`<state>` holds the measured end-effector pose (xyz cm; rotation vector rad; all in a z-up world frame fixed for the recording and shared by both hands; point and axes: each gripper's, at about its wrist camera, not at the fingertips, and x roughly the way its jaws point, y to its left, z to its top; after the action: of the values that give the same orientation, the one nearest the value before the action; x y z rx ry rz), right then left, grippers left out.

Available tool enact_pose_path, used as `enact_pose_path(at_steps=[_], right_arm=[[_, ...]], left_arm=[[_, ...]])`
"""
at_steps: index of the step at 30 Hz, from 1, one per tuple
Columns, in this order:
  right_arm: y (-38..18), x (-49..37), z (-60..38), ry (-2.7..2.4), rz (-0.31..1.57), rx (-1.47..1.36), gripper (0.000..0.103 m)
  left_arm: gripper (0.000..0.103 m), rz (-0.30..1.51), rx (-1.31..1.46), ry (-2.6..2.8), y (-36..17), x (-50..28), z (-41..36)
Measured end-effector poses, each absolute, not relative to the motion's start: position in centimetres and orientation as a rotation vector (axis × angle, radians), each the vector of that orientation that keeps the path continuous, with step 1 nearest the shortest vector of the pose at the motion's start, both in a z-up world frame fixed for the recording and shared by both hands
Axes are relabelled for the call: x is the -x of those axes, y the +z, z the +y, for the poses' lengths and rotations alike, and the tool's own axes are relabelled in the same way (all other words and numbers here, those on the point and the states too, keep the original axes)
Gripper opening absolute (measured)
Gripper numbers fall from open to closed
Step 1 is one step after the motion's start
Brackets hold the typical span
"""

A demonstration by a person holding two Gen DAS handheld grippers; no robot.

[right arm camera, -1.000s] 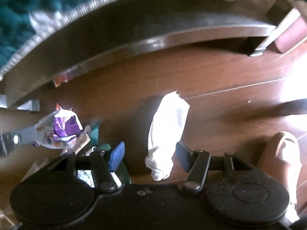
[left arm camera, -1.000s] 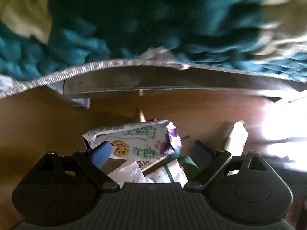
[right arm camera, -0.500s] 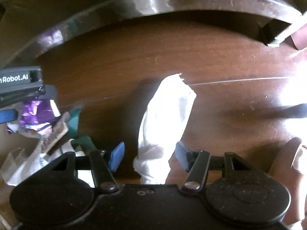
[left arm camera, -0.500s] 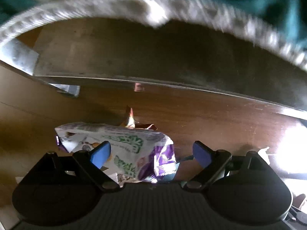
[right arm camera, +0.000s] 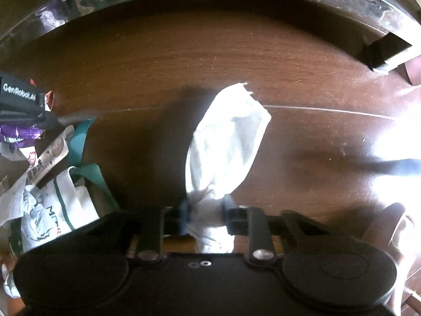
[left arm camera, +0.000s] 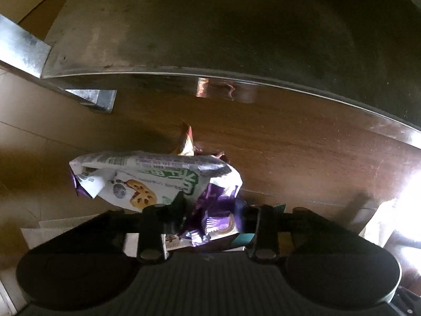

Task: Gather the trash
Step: 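Lift and carry the snack wrapper and white tissue over the teal bin with both tools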

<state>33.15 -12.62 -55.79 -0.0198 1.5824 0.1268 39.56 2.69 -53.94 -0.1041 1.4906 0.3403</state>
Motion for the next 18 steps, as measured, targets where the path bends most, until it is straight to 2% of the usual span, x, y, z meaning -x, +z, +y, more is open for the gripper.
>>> enact_pose_path(at_steps=[2, 6, 18], right_arm=[[-55.4, -33.3, -12.8, 0.116, 1.584, 0.032, 0.014], [-53.4, -33.7, -13.0, 0.100, 1.582, 0.003, 0.013], [-42.4, -31.9, -16.0, 0.041, 1.495, -0.078, 0.012]], left_arm=[[0.023, 1.484, 0.111, 0.344, -53.5, -39.5, 3.0], [0.018, 1.470, 0.146, 0.358, -51.5, -39.0, 3.8], [0.014, 1.375, 0.188, 0.304, -39.7, -35.0, 2.0]])
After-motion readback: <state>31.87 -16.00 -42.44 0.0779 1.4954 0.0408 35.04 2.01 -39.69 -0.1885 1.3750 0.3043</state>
